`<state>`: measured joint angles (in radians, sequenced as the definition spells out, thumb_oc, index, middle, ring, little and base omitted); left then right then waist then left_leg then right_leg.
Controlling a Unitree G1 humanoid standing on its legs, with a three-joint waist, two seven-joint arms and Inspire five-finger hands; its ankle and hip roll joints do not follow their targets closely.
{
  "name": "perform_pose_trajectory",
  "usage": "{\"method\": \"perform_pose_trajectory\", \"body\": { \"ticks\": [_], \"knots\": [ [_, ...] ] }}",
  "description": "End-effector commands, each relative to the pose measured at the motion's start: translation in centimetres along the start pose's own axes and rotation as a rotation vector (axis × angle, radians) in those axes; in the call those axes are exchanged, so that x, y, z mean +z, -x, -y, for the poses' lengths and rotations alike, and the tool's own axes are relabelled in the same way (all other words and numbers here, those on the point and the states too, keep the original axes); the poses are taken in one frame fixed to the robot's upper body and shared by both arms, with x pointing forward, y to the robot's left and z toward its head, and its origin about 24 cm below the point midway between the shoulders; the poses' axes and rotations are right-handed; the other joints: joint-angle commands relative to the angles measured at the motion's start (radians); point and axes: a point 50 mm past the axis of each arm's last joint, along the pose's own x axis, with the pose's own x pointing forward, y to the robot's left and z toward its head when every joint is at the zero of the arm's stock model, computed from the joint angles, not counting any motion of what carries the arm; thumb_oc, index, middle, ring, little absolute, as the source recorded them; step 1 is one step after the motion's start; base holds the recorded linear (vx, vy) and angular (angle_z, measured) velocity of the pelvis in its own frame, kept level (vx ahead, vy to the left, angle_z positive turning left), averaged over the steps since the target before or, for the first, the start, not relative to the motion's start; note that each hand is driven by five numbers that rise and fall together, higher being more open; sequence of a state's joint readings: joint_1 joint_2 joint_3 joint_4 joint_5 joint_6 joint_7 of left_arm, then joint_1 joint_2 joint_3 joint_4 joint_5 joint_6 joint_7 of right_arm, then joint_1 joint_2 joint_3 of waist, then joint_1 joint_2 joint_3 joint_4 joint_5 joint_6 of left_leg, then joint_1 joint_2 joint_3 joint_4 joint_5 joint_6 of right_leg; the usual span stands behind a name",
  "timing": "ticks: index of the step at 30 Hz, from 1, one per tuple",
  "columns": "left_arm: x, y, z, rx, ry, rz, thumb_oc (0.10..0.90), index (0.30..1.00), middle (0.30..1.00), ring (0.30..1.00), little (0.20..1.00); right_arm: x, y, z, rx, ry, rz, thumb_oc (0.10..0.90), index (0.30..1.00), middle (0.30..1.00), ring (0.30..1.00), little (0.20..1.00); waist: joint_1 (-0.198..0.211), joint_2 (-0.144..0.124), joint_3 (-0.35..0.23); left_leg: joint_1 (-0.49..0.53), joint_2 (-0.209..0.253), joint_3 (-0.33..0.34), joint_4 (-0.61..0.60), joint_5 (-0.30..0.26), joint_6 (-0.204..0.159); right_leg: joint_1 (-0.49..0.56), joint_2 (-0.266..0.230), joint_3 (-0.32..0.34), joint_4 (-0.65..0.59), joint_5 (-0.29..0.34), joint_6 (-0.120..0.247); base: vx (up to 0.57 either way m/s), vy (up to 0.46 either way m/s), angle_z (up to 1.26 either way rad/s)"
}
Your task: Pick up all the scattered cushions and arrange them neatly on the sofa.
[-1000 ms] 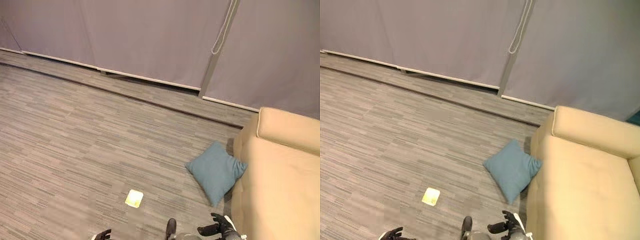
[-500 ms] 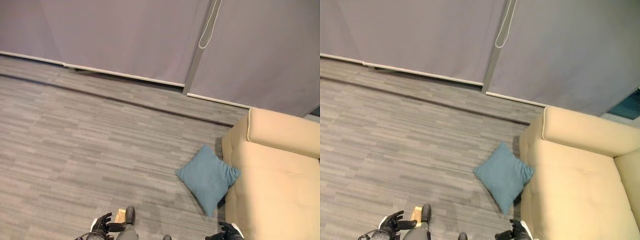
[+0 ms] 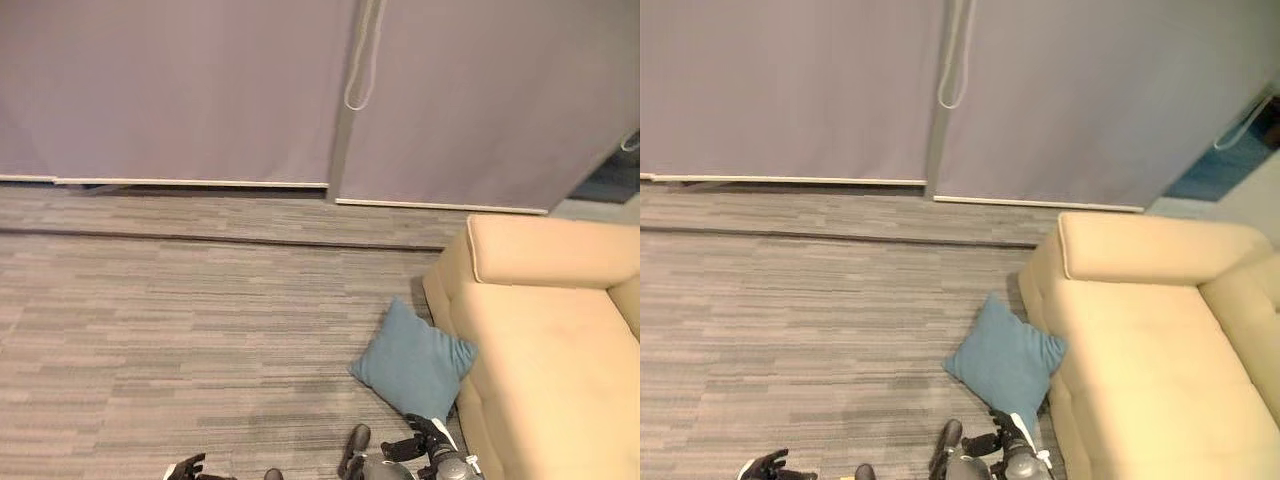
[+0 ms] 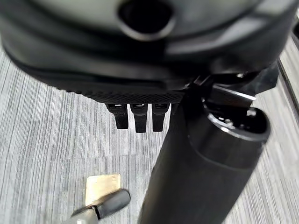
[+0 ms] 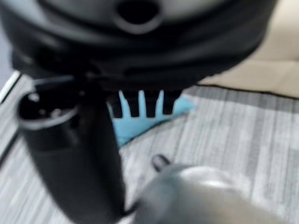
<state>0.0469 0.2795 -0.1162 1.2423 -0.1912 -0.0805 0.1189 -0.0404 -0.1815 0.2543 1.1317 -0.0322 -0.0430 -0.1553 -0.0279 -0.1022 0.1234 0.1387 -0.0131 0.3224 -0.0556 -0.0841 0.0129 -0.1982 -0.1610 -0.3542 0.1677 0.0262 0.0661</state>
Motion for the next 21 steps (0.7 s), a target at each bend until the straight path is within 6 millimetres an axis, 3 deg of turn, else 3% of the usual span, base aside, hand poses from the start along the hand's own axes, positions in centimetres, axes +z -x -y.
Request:
{"method": "perform_pose_trajectory", "body": {
  "ticks": [1,3,6,8,11,13,17,21],
  "knots": [
    [3.2,-0.3,0.7,-0.028,-0.020,0.111,0.800,0.900,0.900,0.900,0.900,-0.7,-0.2,4.2,-0.120,0.041,-0.031,0.800,0.900,0.900,0.900,0.900,-0.008,-0.017,0.019,-0.136,0.057,-0.132,0.351,-0.042,-0.093,0.169,0.047,0.013,-0.136,-0.022,0.042,0.11,-0.084,0.10],
    [3.6,-0.3,1.1,-0.037,-0.031,0.122,0.800,0.900,0.900,0.900,0.900,-0.6,-0.3,4.5,-0.134,0.033,-0.027,0.800,0.900,0.900,0.900,0.900,-0.003,-0.021,0.030,-0.178,0.070,-0.146,0.460,-0.008,-0.109,0.194,0.060,0.027,-0.148,-0.034,0.023,0.10,-0.052,0.01],
    [3.8,-0.3,1.5,-0.045,-0.027,0.127,0.800,0.900,0.900,0.900,0.900,-0.5,-0.3,4.6,-0.134,0.029,-0.022,0.800,0.900,0.900,0.900,0.900,0.003,-0.028,0.029,-0.224,0.060,-0.179,0.461,-0.011,-0.098,0.203,0.067,0.051,-0.155,-0.045,0.017,0.09,0.021,-0.45],
    [3.7,-0.3,1.6,-0.046,-0.020,0.119,0.800,0.900,0.900,0.900,0.900,-0.3,-0.3,4.5,-0.134,0.038,-0.020,0.800,0.900,0.900,0.900,0.900,0.017,-0.034,0.025,-0.239,0.057,-0.231,0.364,-0.053,-0.082,0.226,0.081,0.108,-0.162,-0.065,0.024,0.23,0.102,-0.95],
    [3.9,-0.4,1.6,-0.042,-0.014,0.123,0.800,0.900,0.900,0.900,0.900,0.2,-0.4,4.5,-0.132,0.050,-0.003,0.800,0.900,0.900,0.900,0.900,0.041,-0.024,0.018,-0.271,0.055,-0.364,0.206,0.032,-0.096,0.242,0.107,0.173,-0.160,-0.084,0.027,0.24,0.131,-0.82],
    [4.2,-0.4,1.7,-0.041,-0.011,0.131,0.800,0.900,0.900,0.900,0.900,0.3,-0.5,4.6,-0.136,0.053,0.003,0.800,0.900,0.900,0.900,0.900,0.046,-0.016,0.021,-0.280,0.059,-0.413,0.161,0.068,-0.100,0.255,0.118,0.201,-0.148,-0.100,0.024,0.18,0.130,-0.99],
    [4.0,-0.4,1.7,-0.047,-0.023,0.118,0.800,0.900,0.900,0.900,0.900,0.3,-0.4,4.6,-0.131,0.044,0.000,0.800,0.900,0.900,0.900,0.900,0.040,-0.013,0.010,-0.249,0.064,-0.394,0.131,0.063,-0.096,0.262,0.114,0.213,-0.133,-0.113,0.032,0.12,0.128,-0.44],
    [3.9,-0.4,0.8,-0.028,-0.027,0.119,0.800,0.900,0.900,0.900,0.900,1.6,-0.6,3.9,-0.110,0.052,0.044,0.800,0.900,0.900,0.900,0.900,0.042,0.000,0.004,-0.178,0.047,-0.321,0.098,0.040,-0.041,0.173,0.074,0.235,0.065,-0.086,0.089,0.14,0.277,-0.81]
  ]
}}
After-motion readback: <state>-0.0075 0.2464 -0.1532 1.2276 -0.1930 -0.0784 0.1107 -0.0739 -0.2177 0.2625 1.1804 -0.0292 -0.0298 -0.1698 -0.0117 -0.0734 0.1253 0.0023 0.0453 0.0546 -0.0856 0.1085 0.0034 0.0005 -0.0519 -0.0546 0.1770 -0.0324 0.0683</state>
